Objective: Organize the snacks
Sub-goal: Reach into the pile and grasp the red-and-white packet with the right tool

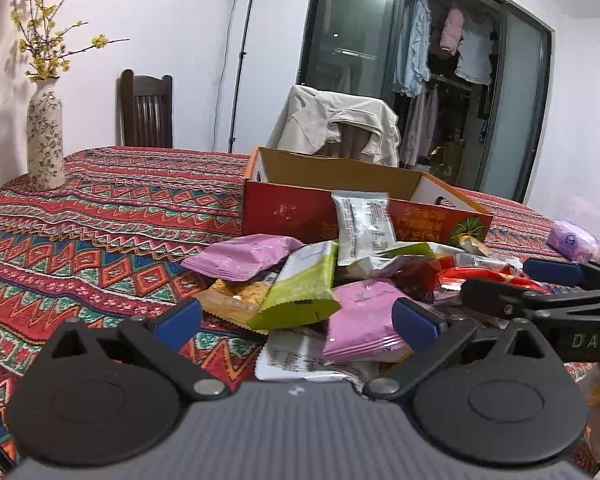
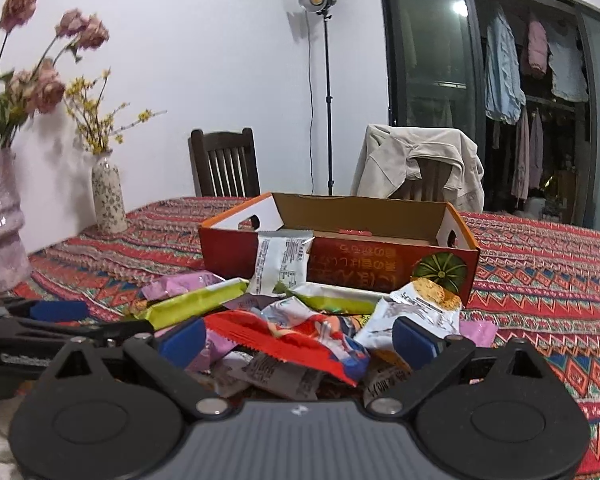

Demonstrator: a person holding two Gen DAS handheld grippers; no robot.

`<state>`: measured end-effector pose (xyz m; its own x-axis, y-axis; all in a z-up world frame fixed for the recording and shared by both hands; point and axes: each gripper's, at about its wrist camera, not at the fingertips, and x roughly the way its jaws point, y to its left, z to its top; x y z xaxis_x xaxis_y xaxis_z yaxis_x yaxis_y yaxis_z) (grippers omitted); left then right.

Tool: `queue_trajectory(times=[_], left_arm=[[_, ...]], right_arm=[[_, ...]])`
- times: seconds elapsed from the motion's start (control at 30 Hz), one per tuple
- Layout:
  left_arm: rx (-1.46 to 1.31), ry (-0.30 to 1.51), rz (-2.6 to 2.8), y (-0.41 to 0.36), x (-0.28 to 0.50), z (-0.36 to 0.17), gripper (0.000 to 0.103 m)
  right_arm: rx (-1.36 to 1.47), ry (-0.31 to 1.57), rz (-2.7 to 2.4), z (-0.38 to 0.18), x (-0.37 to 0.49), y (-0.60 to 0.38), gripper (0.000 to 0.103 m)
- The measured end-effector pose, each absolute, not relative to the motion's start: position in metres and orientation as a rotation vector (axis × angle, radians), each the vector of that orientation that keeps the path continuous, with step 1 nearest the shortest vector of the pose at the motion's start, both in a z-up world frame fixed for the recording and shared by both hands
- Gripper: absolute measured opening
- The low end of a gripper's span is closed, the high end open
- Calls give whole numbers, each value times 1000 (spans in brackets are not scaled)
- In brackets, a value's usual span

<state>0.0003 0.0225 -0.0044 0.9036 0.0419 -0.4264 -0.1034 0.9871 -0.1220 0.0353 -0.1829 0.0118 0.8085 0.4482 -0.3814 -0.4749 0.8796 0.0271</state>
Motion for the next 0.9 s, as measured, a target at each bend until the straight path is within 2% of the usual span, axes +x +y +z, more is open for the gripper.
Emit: queue_trajectory(times=[0.33, 0.4, 0.53, 0.6, 0.73, 0.8, 0.9], left_arm=[[-176, 441, 107, 36, 0, -5, 103], [-178, 441, 112, 38, 0, -5, 103], [-183, 440, 117, 39, -1, -4, 103], [-183, 440, 118, 39, -1, -4, 103], [-184, 441, 123, 41, -2, -3, 103], [-185, 438, 126, 43, -3, -2, 103], [-189, 437, 136, 45, -5, -2, 103]], right_arm=[[-318, 341, 489, 2, 39, -158, 95], [-376, 338, 476, -1, 40, -156, 87], [-453, 326, 466, -2, 50, -156, 78], [-467, 317, 496, 0, 54, -157, 67], [-549, 333, 558, -3, 60, -149, 58], [-536, 368, 589, -2, 64, -148, 44], [-517, 373, 597, 1, 62, -151, 35]])
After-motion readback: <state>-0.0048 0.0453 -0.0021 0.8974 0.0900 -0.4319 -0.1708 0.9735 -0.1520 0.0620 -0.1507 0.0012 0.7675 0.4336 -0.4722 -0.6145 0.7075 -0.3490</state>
